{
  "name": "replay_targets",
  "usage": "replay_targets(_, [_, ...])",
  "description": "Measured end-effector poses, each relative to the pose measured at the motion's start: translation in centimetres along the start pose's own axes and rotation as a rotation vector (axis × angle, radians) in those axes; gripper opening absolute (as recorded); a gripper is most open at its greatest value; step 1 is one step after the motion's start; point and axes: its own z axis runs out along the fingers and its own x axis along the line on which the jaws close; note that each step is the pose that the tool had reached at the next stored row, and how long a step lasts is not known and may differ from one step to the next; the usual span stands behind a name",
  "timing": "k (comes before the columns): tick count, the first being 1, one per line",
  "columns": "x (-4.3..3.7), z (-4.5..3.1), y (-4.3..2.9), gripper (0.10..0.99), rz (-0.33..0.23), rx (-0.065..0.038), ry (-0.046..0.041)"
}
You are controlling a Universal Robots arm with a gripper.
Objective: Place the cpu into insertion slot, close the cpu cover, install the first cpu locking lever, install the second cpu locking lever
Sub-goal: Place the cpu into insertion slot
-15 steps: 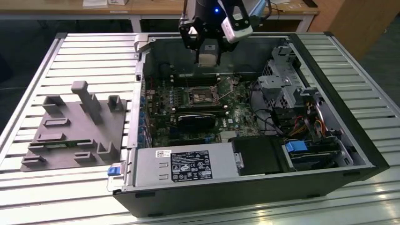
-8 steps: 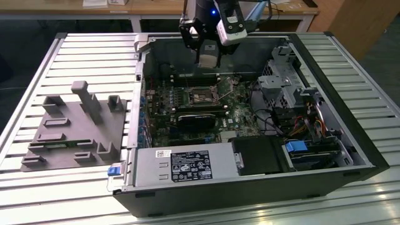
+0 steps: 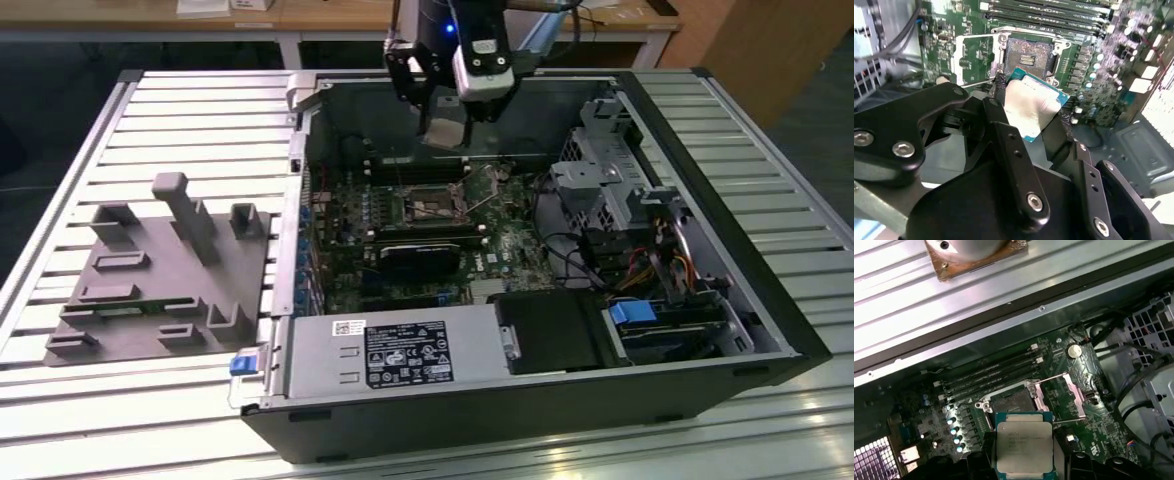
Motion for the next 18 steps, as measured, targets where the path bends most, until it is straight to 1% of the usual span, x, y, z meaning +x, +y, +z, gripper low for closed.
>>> replay_targets(18, [-0.01,0.58,-0.05,0.537,0.327,-0.006,-0.0295])
